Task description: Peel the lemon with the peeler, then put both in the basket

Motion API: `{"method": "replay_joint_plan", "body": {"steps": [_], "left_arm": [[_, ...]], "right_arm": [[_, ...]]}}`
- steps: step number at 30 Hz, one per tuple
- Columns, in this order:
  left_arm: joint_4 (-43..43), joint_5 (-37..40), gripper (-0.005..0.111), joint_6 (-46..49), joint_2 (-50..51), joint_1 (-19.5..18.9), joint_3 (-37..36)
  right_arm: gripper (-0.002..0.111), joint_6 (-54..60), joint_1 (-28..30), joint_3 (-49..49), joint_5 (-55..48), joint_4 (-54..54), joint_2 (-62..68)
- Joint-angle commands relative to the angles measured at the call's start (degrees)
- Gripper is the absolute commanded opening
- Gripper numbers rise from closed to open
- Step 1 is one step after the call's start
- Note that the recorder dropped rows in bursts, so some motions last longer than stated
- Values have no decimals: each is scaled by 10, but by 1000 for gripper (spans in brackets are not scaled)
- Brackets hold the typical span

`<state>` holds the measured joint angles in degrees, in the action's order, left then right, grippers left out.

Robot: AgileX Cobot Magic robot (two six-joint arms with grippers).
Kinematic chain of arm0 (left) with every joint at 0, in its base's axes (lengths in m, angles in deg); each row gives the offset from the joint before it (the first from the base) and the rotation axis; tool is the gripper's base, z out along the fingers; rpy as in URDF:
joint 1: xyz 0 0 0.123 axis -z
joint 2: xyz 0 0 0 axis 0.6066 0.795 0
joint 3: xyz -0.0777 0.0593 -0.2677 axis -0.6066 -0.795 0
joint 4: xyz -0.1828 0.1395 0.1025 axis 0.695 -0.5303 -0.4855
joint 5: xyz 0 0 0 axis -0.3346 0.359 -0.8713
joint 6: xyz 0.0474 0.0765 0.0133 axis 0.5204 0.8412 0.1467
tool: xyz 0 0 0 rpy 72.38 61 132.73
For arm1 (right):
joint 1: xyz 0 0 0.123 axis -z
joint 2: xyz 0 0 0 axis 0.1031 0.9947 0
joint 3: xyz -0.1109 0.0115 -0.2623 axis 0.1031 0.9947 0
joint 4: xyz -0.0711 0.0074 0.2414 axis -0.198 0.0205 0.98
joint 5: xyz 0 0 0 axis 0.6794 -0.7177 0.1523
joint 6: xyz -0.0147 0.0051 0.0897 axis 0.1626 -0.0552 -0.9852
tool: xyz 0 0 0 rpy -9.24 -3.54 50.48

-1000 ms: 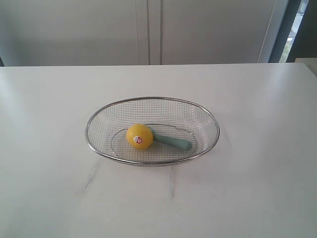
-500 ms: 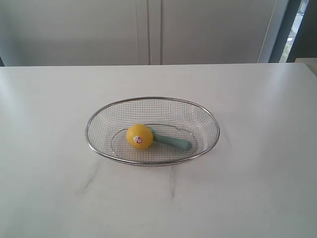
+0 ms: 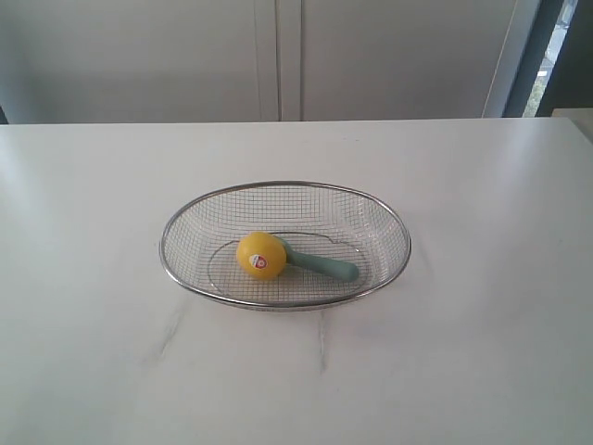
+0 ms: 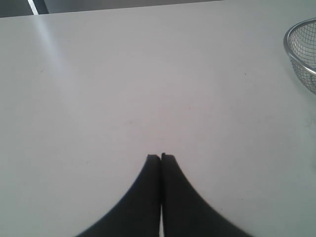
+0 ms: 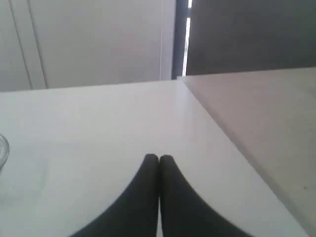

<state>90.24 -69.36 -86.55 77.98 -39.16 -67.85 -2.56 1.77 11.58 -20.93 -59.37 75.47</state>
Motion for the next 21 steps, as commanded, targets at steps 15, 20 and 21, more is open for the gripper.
{"method": "replay_joint_plan", "body": {"steps": [15,20,21], "left_arm": [[1,-1,0,-3,-2,6,-4],[1,-1,0,-3,-2,6,-4],[1,-1,0,-3,-2,6,-4]], "right_arm": [[0,-1,-64,101,58,-8,-7],[0,-3,-93,101,58,-8,-7],[0,-3,-93,101,58,-8,-7]]}}
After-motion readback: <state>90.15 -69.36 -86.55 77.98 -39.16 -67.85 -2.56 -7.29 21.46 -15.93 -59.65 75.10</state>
